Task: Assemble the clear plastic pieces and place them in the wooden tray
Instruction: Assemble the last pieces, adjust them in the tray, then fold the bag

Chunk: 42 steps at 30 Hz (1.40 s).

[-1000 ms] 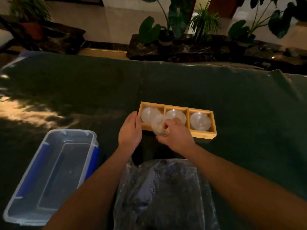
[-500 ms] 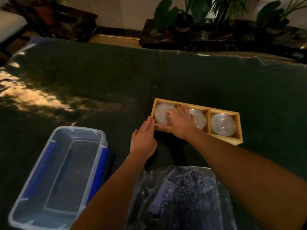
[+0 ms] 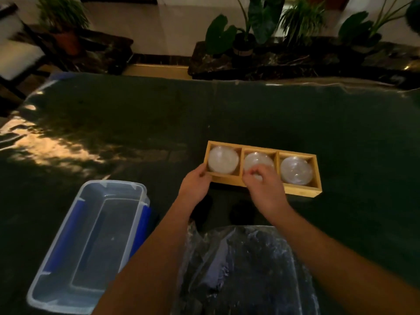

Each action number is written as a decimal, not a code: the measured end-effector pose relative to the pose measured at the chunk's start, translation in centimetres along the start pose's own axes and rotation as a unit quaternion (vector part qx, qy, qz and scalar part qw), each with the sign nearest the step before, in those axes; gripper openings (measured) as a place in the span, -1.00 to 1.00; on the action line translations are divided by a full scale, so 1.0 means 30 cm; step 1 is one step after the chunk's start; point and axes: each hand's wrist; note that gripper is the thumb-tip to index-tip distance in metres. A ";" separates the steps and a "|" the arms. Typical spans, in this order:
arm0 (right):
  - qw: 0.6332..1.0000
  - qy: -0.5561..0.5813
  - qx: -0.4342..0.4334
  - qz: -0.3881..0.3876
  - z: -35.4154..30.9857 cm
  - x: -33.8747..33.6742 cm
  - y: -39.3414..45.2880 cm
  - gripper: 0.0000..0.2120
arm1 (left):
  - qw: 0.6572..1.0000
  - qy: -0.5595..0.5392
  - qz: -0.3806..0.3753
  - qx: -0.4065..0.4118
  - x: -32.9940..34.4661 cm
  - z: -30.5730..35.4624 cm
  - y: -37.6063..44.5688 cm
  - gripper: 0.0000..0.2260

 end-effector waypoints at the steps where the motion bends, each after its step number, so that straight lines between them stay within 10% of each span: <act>1: 0.999 0.022 0.032 -0.006 0.021 -0.037 -0.079 -0.96 | 1.000 -0.020 0.024 -0.003 -0.003 -0.002 -0.012 -0.53; 5: 0.981 -0.040 0.190 -0.014 0.209 -0.182 -0.423 -0.95 | 0.988 0.087 0.124 0.042 0.041 -0.054 -0.114 -0.72; 10: 0.927 -0.066 0.360 -0.080 0.363 -0.257 -0.711 -0.64 | 0.962 0.271 -0.011 -0.035 0.024 -0.106 -0.233 -0.58; 16: 0.929 0.107 0.351 -0.049 0.302 -0.209 -0.760 -0.81 | 0.981 0.041 -0.037 -0.184 -0.058 -0.169 -0.381 -0.74; 26: 0.869 0.346 0.346 0.078 0.209 -0.471 -0.699 -0.92 | 0.984 -0.074 0.134 -0.088 -0.135 -0.118 -0.606 -0.72; 35: 0.681 0.716 0.146 0.054 0.106 -0.706 -0.600 -0.02 | 0.925 -0.229 0.262 0.153 -0.159 0.326 -0.809 -0.63; 39: 0.770 0.614 0.127 0.116 0.012 -0.754 -0.557 -0.64 | 0.901 -0.269 0.255 0.226 -0.150 0.491 -0.885 -0.61; 42: 0.725 0.645 0.102 0.220 -0.039 -0.844 -0.489 -0.72 | 0.874 -0.349 0.268 0.206 -0.160 0.548 -0.917 -0.61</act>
Point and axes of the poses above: each hand's wrist, its own y-axis towards the middle knuckle, its own x-axis out of the palm, z = x × y, and after that the axes turned 11 degrees about -x, right-handed
